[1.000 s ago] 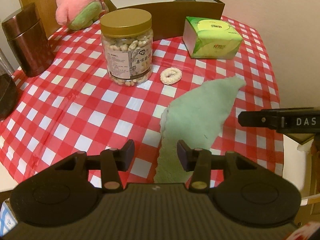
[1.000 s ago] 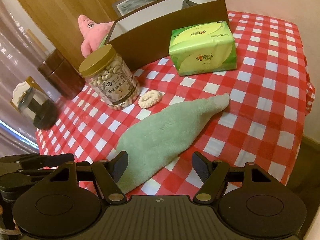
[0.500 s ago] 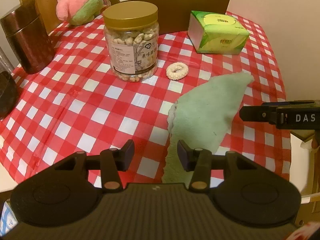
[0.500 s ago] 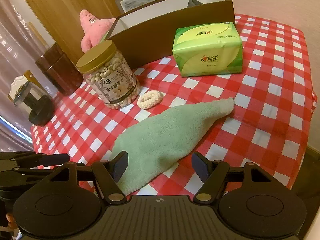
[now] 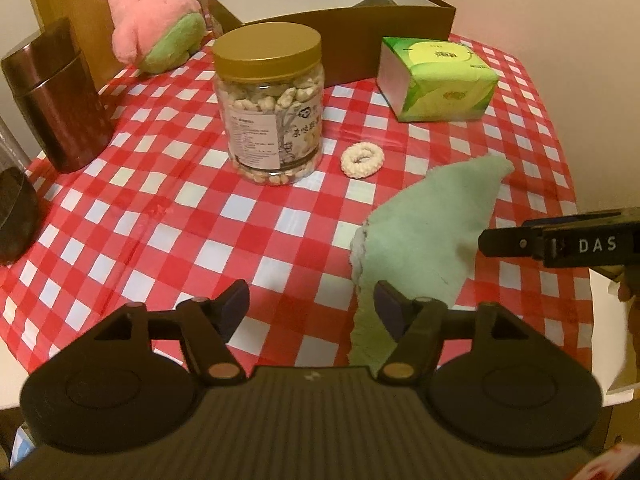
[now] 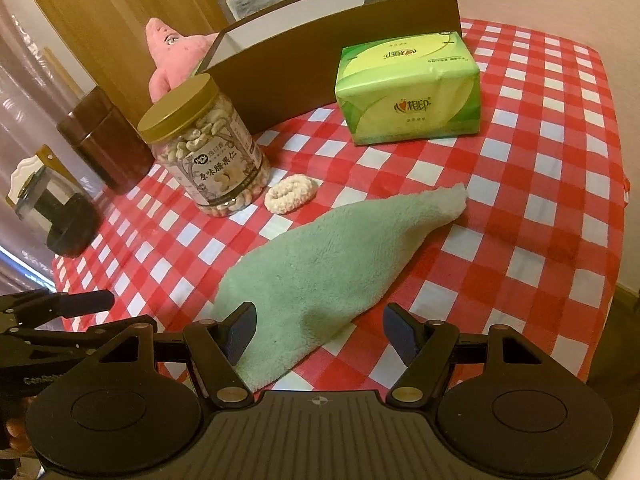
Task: Organize soft objects
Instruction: 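Grasp the mint green towel with the right tool and lift it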
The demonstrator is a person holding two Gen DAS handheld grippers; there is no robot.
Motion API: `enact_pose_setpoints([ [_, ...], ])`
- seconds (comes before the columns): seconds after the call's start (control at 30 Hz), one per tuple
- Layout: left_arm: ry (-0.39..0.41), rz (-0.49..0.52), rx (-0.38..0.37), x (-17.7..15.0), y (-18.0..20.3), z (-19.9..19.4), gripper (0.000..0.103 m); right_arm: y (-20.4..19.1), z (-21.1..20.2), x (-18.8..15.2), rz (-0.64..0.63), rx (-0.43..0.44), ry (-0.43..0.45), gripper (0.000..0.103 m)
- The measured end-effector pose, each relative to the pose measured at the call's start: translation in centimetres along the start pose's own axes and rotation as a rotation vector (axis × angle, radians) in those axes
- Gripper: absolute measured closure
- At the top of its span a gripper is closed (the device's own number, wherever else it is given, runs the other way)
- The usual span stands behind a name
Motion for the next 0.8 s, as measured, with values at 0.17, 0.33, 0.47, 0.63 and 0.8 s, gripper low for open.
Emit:
enact_pose_setpoints([
  [0.17, -0.007, -0.026, 0.002, -0.3, -1.0, 0.2, 0.032, 1.2, 0.6, 0.6, 0.001, -0.043, 0.032, 0.032],
  [0.33, -0.026, -0.048, -0.005, -0.7, -2.1, 0.6, 0.032, 3.9, 1.2, 2.4, 0.043, -0.082, 0.110, 0.033],
  [0.47, -0.037, -0.054, 0.000, -1.1, -2.9, 1.0, 0.032, 5.9, 2.3, 3.6, 0.126, -0.062, 0.145, 0.058],
  [0.63, -0.042, -0.055, 0.003, -1.4, -3.4, 1.3, 0.032, 5.2, 2.3, 4.3, 0.139, 0.043, 0.198, 0.096],
  [0.8, -0.043, -0.052, -0.006, -1.5, -3.7, 1.6, 0.033, 0.3, 0.4, 4.2, -0.005, 0.157, 0.216, 0.096],
])
Point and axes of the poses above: each gripper's, at about its wrist camera, not at the fingertips, and z roughly the way its jaws point, y to its right, x to its top, the point moved 9 cm from there along z, roughly the way its jaws point, and after that the axes turned 10 degrees about x, right-handed, at the moved point
